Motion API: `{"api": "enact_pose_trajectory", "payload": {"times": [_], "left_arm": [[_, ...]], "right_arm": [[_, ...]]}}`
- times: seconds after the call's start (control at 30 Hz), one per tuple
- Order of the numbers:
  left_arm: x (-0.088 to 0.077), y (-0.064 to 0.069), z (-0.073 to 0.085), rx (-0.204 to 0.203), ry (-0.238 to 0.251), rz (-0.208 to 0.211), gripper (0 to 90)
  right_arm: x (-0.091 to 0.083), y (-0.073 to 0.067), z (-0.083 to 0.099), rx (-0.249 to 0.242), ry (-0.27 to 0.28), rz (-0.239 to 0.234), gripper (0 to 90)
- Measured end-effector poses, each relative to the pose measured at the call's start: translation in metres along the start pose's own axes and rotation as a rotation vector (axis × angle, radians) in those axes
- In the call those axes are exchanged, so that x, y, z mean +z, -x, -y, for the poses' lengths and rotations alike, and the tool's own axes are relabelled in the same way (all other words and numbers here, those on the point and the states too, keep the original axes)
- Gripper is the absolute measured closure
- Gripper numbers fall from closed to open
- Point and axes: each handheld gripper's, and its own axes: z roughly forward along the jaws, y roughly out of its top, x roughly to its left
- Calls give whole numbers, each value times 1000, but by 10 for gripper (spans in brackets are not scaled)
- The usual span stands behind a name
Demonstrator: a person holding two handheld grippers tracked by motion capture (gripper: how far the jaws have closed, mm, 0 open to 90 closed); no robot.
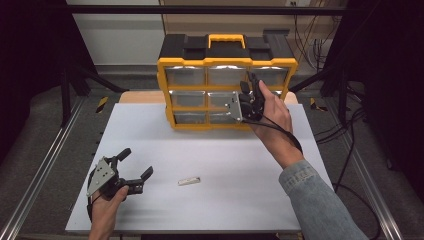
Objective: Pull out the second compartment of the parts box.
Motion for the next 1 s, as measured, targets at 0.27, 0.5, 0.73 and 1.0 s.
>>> {"api": "enact_pose_trajectory", "payload": {"times": [0.27,0.5,0.73,1.0], "left_arm": [[0,0,0,2,1,-3,12],[0,0,0,5,-2,-3,13],[0,0,0,4,-3,-3,13],[0,0,0,3,-5,-1,13]], "right_arm": [[3,-1,0,-40,4,20,660],[7,0,-3,-67,10,31,710],[16,-2,-6,-105,8,35,724],[22,-7,-9,-173,16,42,737]]}}
